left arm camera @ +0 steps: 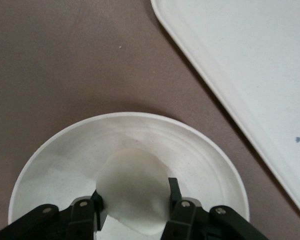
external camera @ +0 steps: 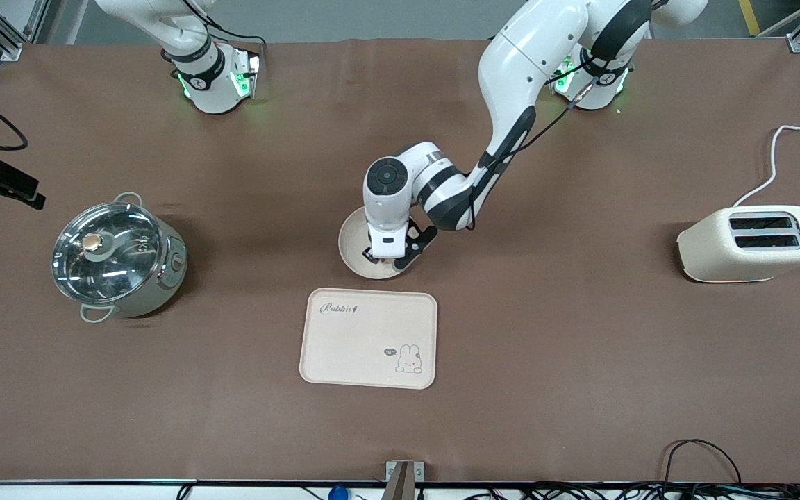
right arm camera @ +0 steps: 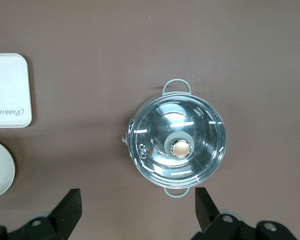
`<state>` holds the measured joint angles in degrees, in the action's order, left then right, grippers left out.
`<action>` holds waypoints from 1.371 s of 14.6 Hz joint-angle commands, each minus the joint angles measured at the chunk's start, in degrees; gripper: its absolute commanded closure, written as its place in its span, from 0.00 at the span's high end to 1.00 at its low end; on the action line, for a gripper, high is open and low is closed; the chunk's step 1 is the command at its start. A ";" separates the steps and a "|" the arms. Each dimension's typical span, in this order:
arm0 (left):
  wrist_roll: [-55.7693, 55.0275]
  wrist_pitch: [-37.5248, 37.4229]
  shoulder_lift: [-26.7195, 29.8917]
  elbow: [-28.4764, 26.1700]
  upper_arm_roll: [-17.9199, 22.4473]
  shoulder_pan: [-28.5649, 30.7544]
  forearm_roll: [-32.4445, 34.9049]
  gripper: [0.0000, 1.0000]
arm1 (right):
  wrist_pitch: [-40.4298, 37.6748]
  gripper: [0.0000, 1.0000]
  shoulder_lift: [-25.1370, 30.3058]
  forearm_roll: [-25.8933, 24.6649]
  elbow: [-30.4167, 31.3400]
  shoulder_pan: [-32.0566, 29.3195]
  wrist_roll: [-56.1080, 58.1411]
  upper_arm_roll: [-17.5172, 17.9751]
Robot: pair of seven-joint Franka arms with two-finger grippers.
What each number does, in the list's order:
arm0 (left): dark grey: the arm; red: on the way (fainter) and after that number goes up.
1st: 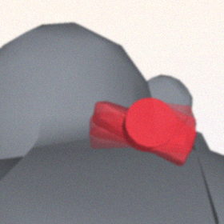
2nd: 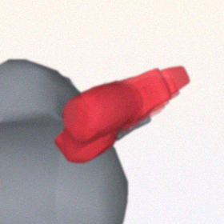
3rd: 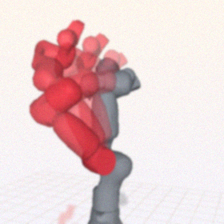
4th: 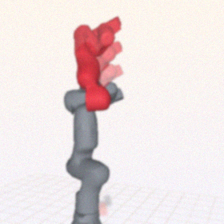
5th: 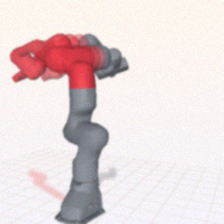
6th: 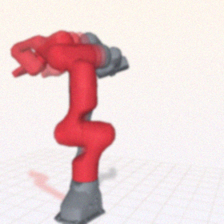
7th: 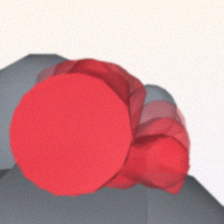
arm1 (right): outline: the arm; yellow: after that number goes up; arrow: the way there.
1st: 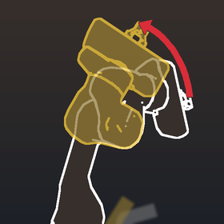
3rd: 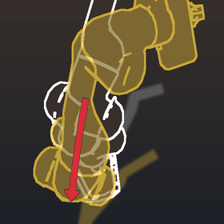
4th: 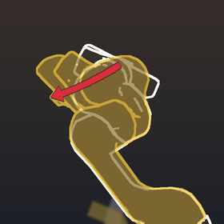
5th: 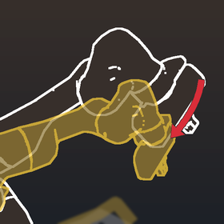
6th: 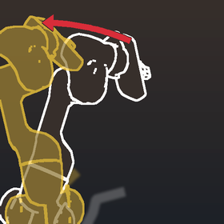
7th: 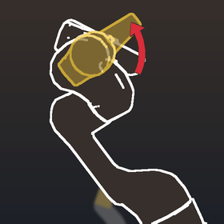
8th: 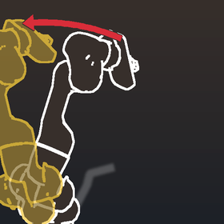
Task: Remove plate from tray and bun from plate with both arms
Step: 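Lift the bun out of the plate with the left gripper, then carry the bun toward the toaster with the left gripper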
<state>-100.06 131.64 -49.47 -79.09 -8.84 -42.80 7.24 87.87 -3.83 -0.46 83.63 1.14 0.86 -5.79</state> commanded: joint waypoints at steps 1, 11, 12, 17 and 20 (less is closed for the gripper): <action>-1.63 -3.84 3.59 -0.28 0.41 -0.01 1.37 0.50 | -0.77 1.00 -0.13 -0.51 -2.77 -3.07 0.54 3.59; 9.49 -8.05 10.53 -0.54 1.29 15.53 9.46 0.51 | -2.71 1.00 0.14 -0.59 -5.06 -0.88 -0.16 3.51; 11.10 -8.67 11.15 -0.71 1.20 17.99 8.93 0.51 | -2.62 1.00 0.05 -0.51 -5.06 -0.79 -0.16 3.59; 21.45 -9.56 10.63 -5.88 0.67 30.12 9.10 0.52 | -4.19 1.00 1.44 -1.21 -5.23 -0.79 -0.16 3.68; 30.34 -9.21 10.54 -9.23 0.67 35.84 9.10 0.52 | -5.17 1.00 2.60 -1.39 -5.06 -0.26 -0.25 3.68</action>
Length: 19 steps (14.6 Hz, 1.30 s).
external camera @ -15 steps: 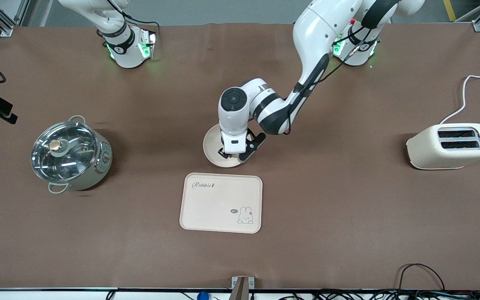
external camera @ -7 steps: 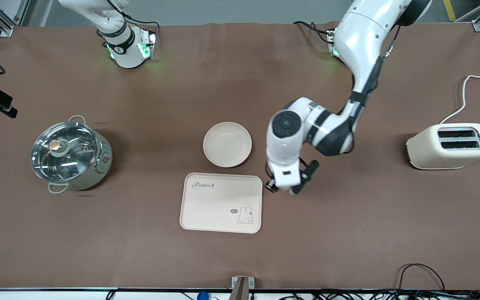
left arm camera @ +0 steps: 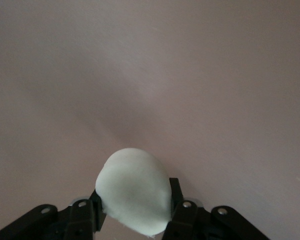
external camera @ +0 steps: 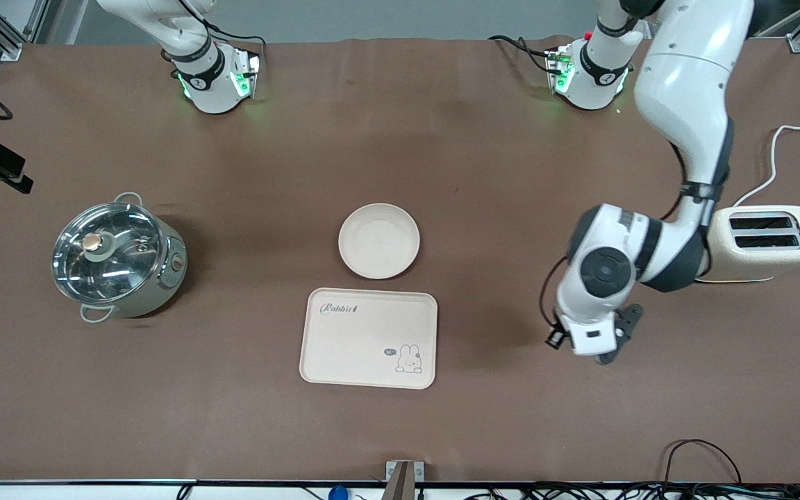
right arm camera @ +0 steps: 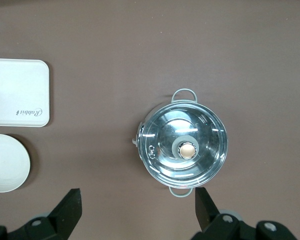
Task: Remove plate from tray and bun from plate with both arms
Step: 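Carry the bun toward the toaster with the left gripper, then lower the bun onto the table beside the toaster and open the left gripper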
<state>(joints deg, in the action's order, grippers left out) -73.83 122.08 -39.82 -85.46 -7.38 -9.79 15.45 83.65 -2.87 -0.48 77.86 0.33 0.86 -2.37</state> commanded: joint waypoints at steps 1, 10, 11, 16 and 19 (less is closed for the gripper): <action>5.35 0.44 0.36 -3.04 -0.88 4.07 0.64 0.53 | -0.68 1.00 1.64 -1.02 0.54 0.20 0.11 0.18; 5.62 2.63 -2.37 -2.61 -1.23 5.93 -2.35 1.00 | 0.11 1.00 0.85 -0.58 0.71 0.55 -0.24 0.09; 5.27 2.63 -2.02 -2.17 -1.93 5.92 -2.61 1.00 | 0.03 1.00 0.85 -0.66 0.71 0.46 -0.24 0.00; 5.71 1.84 2.98 0.56 -2.02 6.01 -2.36 1.00 | 0.11 1.00 0.76 -0.58 0.63 0.20 -0.24 0.09; 11.56 1.84 6.85 1.70 -1.85 6.01 -1.74 1.00 | 0.11 1.00 0.76 -0.58 0.54 -0.06 0.28 0.09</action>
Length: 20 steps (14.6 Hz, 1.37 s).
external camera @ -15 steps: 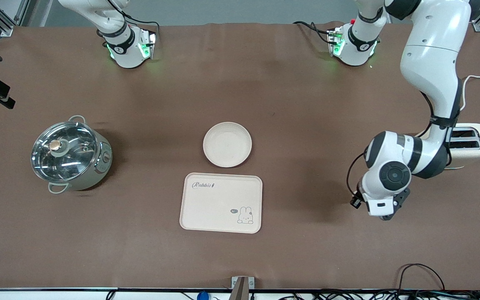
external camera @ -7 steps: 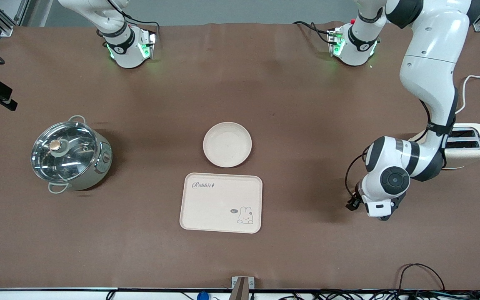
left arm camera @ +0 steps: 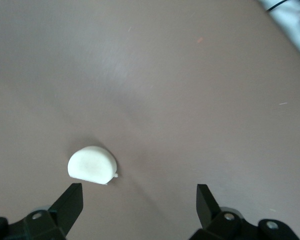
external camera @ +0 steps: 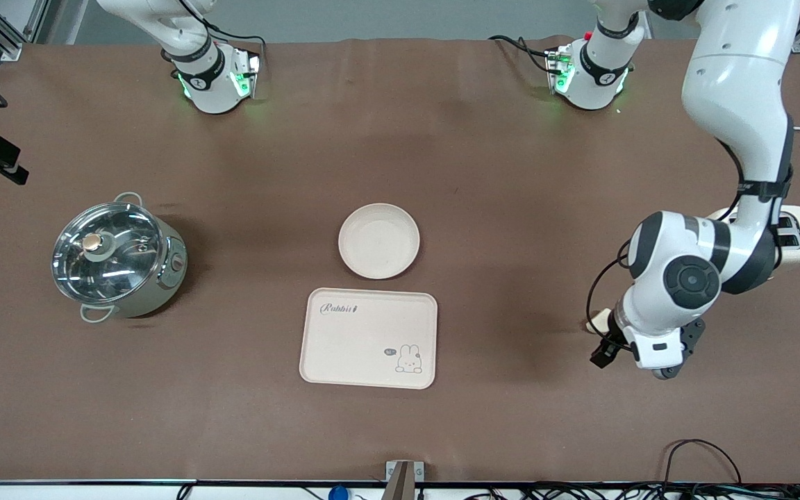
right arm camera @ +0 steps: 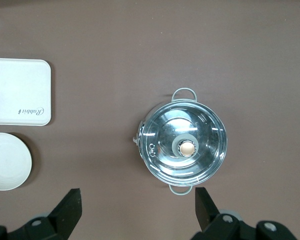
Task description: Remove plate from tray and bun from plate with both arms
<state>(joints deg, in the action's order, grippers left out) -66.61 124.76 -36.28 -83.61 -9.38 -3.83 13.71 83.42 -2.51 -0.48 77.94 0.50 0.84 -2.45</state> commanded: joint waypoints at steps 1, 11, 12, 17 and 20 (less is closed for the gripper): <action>8.56 -0.84 5.06 -0.15 0.32 0.14 -0.17 1.00 | 0.34 1.00 0.40 -0.49 0.45 -0.41 0.48 -0.01; 38.04 -18.12 20.10 -0.07 -0.29 4.98 -2.45 1.00 | -0.01 1.00 0.31 -0.31 0.54 -3.22 4.07 -0.27; 39.27 -19.98 21.41 0.11 -0.20 4.98 -4.02 1.00 | -0.09 1.00 0.31 -0.31 0.46 -3.23 4.08 -0.27; 45.14 -30.18 29.15 0.37 0.23 5.06 -7.63 1.00 | -0.53 1.00 0.49 -0.31 0.19 -2.00 1.54 0.25; 55.85 -34.13 33.28 -0.32 1.55 7.26 -12.38 1.00 | -0.53 1.00 0.49 -0.31 0.28 -2.08 1.71 0.17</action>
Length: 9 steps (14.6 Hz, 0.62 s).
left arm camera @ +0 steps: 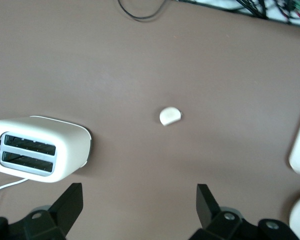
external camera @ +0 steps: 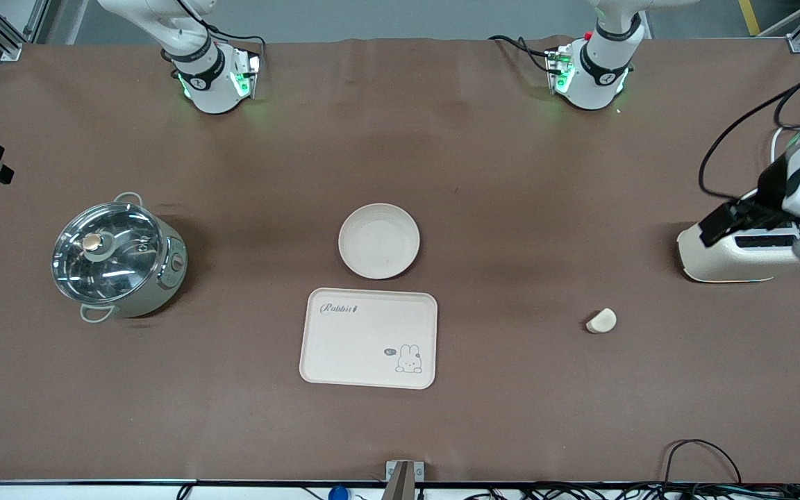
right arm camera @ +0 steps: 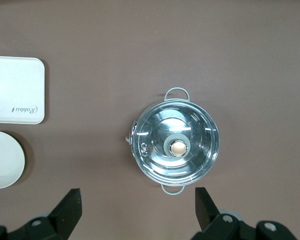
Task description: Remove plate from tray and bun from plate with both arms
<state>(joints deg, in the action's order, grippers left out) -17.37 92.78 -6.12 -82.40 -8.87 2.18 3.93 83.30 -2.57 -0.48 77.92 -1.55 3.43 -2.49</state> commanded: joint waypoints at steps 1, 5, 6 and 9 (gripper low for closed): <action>9.08 -3.29 3.91 -1.71 1.83 0.81 -2.88 1.00 | -0.42 1.00 0.55 -0.31 0.30 -0.03 -0.97 0.21; 14.82 -7.87 6.46 -2.41 6.76 -2.26 -3.14 1.00 | -0.33 1.00 0.55 -0.31 0.30 0.05 -1.06 0.21; 14.82 -8.14 7.51 -3.20 6.76 -2.09 -4.19 1.00 | -0.33 1.00 0.55 -0.31 0.30 0.14 -1.06 0.21; 14.65 -10.07 8.23 -3.38 6.76 -1.83 -5.08 1.00 | -0.33 1.00 0.55 -0.40 0.30 0.41 -1.23 0.30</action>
<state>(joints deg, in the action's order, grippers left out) -3.56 83.41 0.30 -84.13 -2.82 0.87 0.01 83.28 -2.57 -0.48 77.92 -1.47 3.30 -2.42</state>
